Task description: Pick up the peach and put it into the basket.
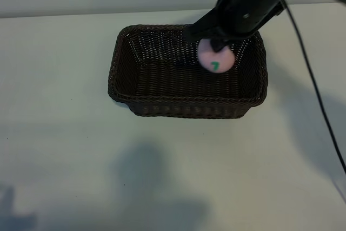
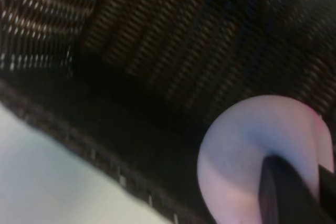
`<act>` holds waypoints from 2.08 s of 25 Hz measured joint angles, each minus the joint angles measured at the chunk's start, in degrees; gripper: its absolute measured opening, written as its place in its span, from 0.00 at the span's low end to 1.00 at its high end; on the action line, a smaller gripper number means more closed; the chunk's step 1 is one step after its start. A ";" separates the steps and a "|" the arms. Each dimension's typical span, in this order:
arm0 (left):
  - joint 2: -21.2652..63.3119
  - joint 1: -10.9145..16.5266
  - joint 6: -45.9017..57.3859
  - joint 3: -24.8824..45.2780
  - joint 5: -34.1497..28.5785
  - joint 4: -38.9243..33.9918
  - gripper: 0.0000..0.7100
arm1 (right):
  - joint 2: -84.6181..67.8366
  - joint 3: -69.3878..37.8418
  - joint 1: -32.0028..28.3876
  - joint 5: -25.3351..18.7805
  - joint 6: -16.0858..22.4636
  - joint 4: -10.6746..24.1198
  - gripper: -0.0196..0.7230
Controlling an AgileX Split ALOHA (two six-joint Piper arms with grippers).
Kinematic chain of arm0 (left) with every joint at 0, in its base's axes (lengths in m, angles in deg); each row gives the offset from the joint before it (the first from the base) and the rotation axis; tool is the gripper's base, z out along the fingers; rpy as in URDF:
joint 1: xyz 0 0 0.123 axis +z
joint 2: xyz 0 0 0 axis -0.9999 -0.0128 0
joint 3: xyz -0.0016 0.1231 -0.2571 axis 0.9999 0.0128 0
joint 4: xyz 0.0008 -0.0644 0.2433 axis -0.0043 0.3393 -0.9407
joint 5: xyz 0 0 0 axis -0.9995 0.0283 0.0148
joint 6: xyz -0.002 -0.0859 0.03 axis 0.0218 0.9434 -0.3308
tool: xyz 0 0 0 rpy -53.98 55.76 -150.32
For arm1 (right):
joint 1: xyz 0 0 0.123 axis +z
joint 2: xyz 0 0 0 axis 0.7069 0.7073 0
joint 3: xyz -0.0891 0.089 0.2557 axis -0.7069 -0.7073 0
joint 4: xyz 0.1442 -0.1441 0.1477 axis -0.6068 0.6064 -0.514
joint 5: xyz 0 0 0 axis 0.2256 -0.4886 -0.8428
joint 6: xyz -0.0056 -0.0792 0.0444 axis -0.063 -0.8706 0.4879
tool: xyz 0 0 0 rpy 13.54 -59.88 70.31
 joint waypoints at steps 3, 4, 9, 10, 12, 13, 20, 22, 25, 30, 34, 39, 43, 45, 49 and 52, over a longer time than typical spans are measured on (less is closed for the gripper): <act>0.00 0.00 0.00 0.00 0.00 0.05 0.63 | 3.40 0.00 0.07 3.41 0.49 0.06 0.08; 0.00 0.00 0.00 0.00 0.00 0.05 0.63 | 4.33 0.00 0.07 4.25 0.49 0.13 0.08; 0.00 0.00 0.00 0.00 0.00 0.05 0.63 | 8.39 0.00 0.07 7.19 0.49 0.08 0.08; 0.00 0.00 0.00 0.00 0.00 0.05 0.63 | 8.98 0.00 0.07 7.45 0.49 0.08 0.08; 0.00 0.00 0.00 0.00 0.00 0.05 0.63 | 9.45 0.00 0.07 7.65 0.49 0.08 0.09; 0.00 0.00 0.00 0.00 0.00 0.05 0.63 | 9.53 0.00 0.07 7.66 0.49 0.08 0.11; 0.00 0.00 0.00 0.00 0.00 0.05 0.63 | 9.49 0.66 0.07 5.23 -1.68 -0.36 0.60; 0.00 0.00 0.00 0.00 0.00 0.05 0.63 | 9.29 2.02 0.07 3.28 -2.81 -1.40 0.78; 0.00 0.00 0.00 0.00 0.00 0.05 0.63 | 8.89 5.92 0.07 -0.62 -3.22 -1.72 0.94; 0.00 0.00 0.05 0.00 0.00 0.05 0.63 | 8.78 14.27 0.01 -8.59 -3.22 -1.05 0.94; 0.00 0.00 0.05 0.00 0.00 0.05 0.63 | 8.53 18.31 -2.38 -13.59 -3.41 2.95 0.88; 0.00 0.00 0.05 0.00 0.00 0.05 0.63 | 8.39 18.95 -11.63 -15.03 -4.05 5.22 0.86; 0.00 0.00 0.05 0.00 0.00 0.05 0.63 | 8.39 18.95 -19.43 -15.23 -4.86 5.64 0.84; 0.00 0.00 0.05 0.00 0.00 0.05 0.63 | 8.39 18.95 -23.18 -15.23 -4.92 5.77 0.83; 0.00 0.00 0.05 0.00 0.00 0.05 0.63 | 8.39 18.95 -28.35 -15.23 -5.38 6.10 0.83; 0.00 0.00 0.05 0.00 0.00 0.05 0.63 | 7.05 17.51 -30.46 -15.18 -6.01 6.27 0.83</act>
